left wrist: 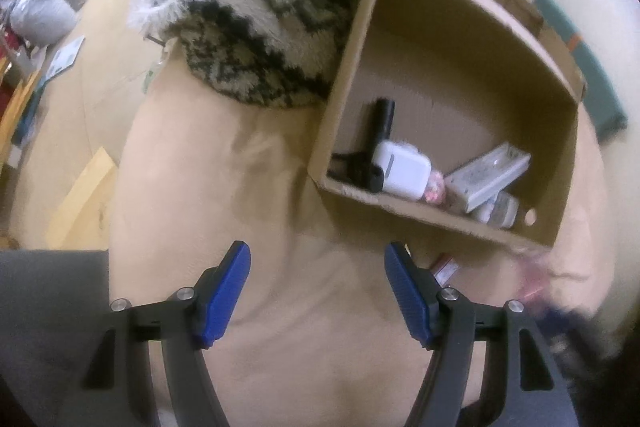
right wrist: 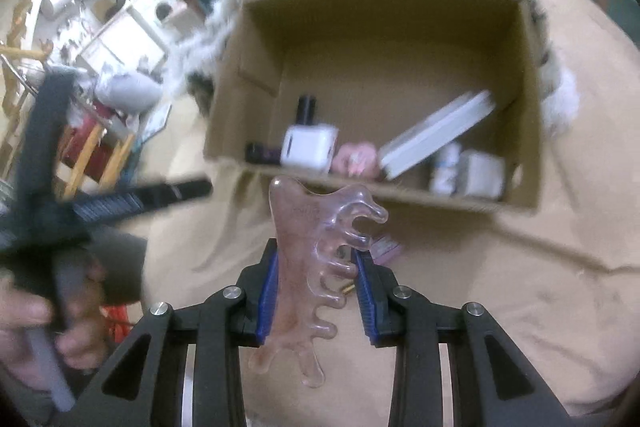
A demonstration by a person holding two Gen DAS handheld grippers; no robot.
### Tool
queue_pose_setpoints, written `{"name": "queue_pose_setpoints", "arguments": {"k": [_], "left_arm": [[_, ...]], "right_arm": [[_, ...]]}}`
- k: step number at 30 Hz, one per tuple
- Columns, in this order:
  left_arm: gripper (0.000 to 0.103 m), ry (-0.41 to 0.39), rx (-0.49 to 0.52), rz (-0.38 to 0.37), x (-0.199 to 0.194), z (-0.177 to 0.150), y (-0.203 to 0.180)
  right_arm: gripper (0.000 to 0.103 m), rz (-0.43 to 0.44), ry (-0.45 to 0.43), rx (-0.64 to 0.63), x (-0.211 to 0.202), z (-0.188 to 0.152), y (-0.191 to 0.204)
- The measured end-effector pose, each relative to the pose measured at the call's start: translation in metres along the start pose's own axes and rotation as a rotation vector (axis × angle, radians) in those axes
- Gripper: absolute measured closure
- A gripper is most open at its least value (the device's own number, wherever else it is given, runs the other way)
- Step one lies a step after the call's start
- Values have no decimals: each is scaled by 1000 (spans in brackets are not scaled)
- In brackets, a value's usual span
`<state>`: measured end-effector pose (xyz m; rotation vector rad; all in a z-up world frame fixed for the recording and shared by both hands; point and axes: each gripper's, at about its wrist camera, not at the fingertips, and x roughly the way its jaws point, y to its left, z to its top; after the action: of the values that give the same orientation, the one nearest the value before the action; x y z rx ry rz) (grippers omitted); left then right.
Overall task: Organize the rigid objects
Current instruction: 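Grasp the pink translucent comb in front of the box with the right tool, then grasp an AA battery with left tool while right tool holds the pink comb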
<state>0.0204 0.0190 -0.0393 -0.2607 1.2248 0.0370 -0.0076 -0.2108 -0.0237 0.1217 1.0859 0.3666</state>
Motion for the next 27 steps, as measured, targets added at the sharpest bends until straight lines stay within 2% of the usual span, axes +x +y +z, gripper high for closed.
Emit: {"name": "queue_pose_setpoints", "arguments": {"k": [5, 8, 15, 16, 21, 24, 27], "left_arm": [[36, 50, 33, -10, 19, -10, -9], [37, 76, 50, -33, 29, -16, -17], [49, 170, 17, -35, 64, -22, -49], [54, 173, 10, -29, 68, -22, -53], [54, 162, 37, 34, 91, -21, -78], [54, 195, 59, 68, 107, -23, -89], [54, 192, 128, 126, 115, -27, -103]], "right_arm": [[67, -25, -93, 10, -21, 11, -19], [67, -21, -115, 58, -16, 11, -27], [67, -2, -159, 115, -20, 21, -37], [67, -12, -170, 116, -22, 21, -38], [67, -29, -173, 158, -25, 20, -51], [67, -25, -162, 177, -23, 21, -55], [67, -15, -166, 187, -23, 22, -56]]}}
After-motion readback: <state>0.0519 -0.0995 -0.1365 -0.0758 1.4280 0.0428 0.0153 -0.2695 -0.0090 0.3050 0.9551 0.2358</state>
